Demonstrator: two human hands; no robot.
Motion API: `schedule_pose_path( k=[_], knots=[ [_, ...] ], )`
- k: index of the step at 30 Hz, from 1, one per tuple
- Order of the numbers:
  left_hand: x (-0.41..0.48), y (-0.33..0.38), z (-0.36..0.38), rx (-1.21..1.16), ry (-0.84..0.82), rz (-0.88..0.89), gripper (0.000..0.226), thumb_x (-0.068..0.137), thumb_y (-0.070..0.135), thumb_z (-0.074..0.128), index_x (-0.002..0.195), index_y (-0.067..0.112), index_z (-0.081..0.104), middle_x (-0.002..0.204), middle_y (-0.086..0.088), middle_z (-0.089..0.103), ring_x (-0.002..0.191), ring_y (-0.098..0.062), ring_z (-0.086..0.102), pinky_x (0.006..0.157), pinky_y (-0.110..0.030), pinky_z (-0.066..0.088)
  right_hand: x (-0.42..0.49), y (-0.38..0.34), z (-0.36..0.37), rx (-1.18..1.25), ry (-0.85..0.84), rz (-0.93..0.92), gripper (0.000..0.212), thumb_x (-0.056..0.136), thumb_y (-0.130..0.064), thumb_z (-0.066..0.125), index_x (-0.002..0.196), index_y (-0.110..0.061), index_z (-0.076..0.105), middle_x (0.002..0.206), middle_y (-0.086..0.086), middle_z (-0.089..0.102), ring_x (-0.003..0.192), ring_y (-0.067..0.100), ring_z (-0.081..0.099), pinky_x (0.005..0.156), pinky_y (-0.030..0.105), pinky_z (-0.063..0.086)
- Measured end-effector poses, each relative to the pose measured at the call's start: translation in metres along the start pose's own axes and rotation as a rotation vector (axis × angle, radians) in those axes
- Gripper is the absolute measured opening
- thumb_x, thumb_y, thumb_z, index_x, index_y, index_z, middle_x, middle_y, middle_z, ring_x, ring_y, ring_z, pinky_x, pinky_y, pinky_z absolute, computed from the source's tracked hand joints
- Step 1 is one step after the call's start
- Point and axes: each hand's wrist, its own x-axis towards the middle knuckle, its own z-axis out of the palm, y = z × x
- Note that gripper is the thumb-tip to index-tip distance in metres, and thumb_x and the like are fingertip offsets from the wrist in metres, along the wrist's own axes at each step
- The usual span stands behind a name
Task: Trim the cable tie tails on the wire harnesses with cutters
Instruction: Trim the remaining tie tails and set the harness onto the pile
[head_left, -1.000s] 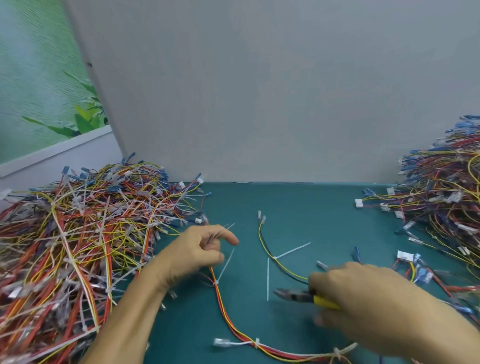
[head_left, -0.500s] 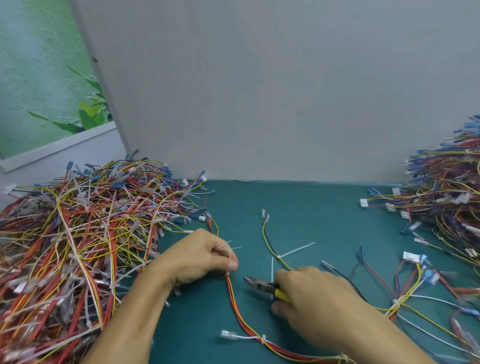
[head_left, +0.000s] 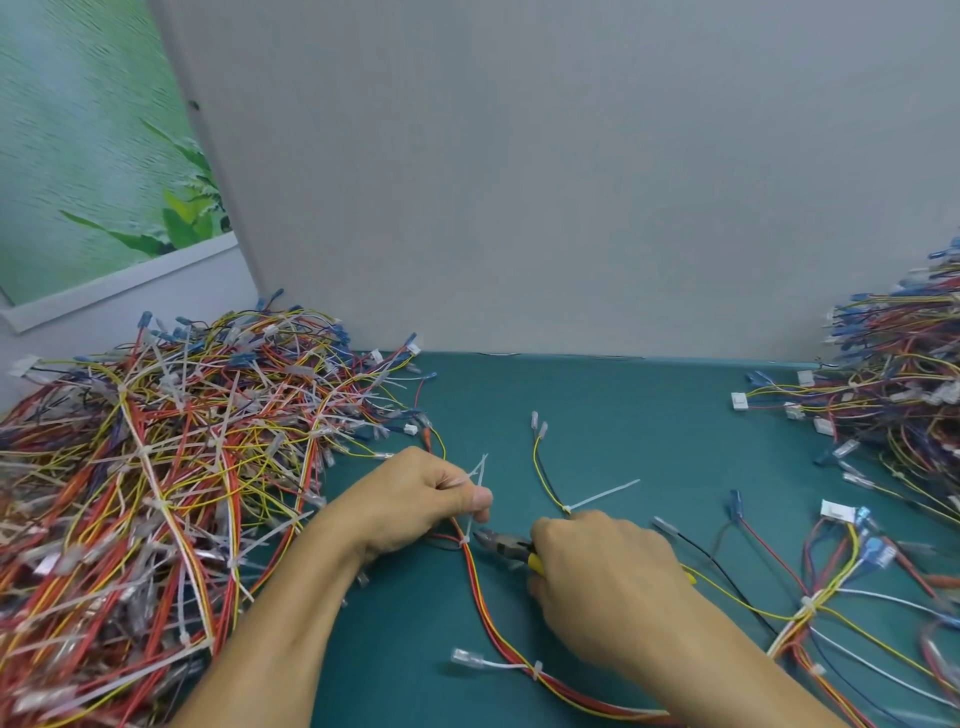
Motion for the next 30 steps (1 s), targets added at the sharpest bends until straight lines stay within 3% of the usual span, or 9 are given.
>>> schedule_pose_path(
  k=[3,8,15,23,26,30],
  knots=[
    [0.000,0.000,0.001,-0.017,0.002,0.004,0.035,0.088,0.037,0.064,0.080,0.004,0.073,0.046,0.008,0.027,0.046,-0.007,0.023,0.044,-0.018,0.019,0.001,-0.004,-0.002,-0.017,0.007,-0.001,0.016,0.096,-0.028,0.048,0.109,-0.020,0.052,0.115,0.007,0.057,0.108,0.032,0.059,0.071,0.034,0.033],
    [-0.001,0.000,0.000,-0.026,-0.010,0.004,0.029,0.088,0.039,0.064,0.075,0.015,0.075,0.044,0.009,0.028,0.044,-0.005,0.025,0.043,-0.016,0.021,0.000,-0.010,-0.008,0.003,0.009,-0.011,0.004,0.096,-0.026,0.047,0.096,-0.022,0.045,0.115,0.009,0.058,0.107,0.032,0.059,0.070,0.032,0.032],
    [-0.001,0.000,0.001,-0.058,-0.004,-0.003,0.027,0.088,0.036,0.065,0.071,0.017,0.075,0.046,0.008,0.027,0.046,-0.007,0.023,0.045,-0.020,0.019,0.000,-0.013,-0.009,0.009,0.019,-0.016,0.012,0.095,-0.017,0.044,0.088,-0.020,0.035,0.111,0.009,0.057,0.106,0.033,0.059,0.068,0.034,0.031],
    [0.000,-0.002,0.001,-0.068,0.005,-0.014,0.026,0.088,0.038,0.065,0.070,0.020,0.075,0.044,0.008,0.027,0.045,-0.008,0.023,0.045,-0.020,0.019,0.000,-0.017,-0.010,0.009,-0.006,-0.043,0.011,0.094,-0.009,0.042,0.096,-0.020,0.045,0.116,0.011,0.055,0.109,0.033,0.058,0.071,0.034,0.033],
    [-0.001,-0.003,0.001,-0.076,0.006,-0.016,0.026,0.087,0.038,0.065,0.068,0.024,0.074,0.045,0.007,0.028,0.046,-0.009,0.023,0.046,-0.021,0.020,0.001,-0.017,-0.005,-0.018,0.001,-0.051,0.024,0.094,-0.005,0.039,0.111,-0.013,0.053,0.118,0.011,0.055,0.112,0.030,0.057,0.072,0.033,0.034],
    [-0.001,-0.002,0.001,-0.076,0.008,-0.021,0.026,0.087,0.039,0.065,0.068,0.024,0.074,0.047,0.007,0.029,0.047,-0.010,0.024,0.047,-0.023,0.020,0.001,-0.019,-0.001,-0.021,0.021,-0.064,0.027,0.094,-0.004,0.038,0.113,-0.012,0.055,0.119,0.006,0.056,0.115,0.023,0.056,0.073,0.032,0.035]
  ],
)
